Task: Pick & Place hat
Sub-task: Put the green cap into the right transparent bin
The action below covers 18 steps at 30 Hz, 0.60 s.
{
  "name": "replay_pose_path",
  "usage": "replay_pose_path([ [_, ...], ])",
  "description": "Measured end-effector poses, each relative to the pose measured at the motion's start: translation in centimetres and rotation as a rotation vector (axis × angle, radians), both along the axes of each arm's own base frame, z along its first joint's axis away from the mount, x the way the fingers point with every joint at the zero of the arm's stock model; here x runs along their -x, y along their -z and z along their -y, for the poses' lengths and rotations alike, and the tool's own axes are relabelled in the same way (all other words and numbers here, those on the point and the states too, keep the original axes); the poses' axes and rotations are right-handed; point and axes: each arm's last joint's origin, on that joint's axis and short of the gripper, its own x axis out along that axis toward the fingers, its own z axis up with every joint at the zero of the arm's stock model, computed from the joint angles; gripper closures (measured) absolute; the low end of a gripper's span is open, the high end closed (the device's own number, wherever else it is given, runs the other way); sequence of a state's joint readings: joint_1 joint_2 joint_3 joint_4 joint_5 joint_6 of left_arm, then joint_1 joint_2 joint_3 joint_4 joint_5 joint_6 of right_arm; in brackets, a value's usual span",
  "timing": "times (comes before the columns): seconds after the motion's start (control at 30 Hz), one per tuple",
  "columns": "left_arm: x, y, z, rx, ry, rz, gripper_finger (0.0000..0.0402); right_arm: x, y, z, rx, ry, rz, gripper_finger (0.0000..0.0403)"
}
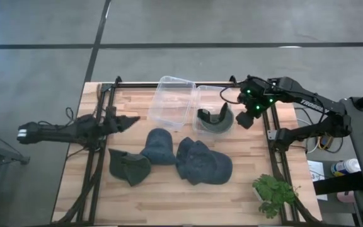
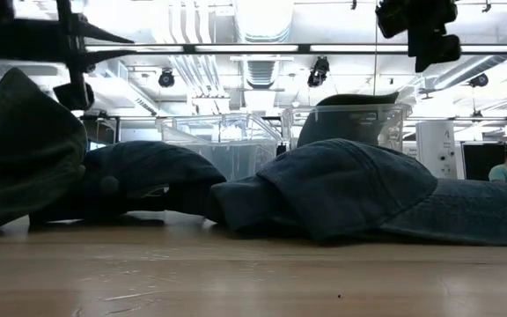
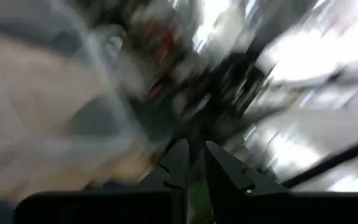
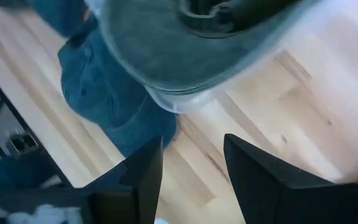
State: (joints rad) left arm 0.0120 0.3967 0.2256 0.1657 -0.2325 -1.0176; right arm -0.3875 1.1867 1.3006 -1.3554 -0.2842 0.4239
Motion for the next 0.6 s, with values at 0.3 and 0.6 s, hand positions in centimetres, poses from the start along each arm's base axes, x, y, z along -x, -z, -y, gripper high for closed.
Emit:
replay_pose_path([
  [0.3,-1.3,-6.5,1.0,-0.317,0.37,-0.769,0.0358,-1.0,0.8,0.2,0.011,-0.072,-0.031,0.0239],
  [0.6,-1.2,-9.3,1.4,-0.474,0.719,-1.303,0.0358,-0.9,0.7,0.1,0.031,-0.127,-0.021,0.0241],
])
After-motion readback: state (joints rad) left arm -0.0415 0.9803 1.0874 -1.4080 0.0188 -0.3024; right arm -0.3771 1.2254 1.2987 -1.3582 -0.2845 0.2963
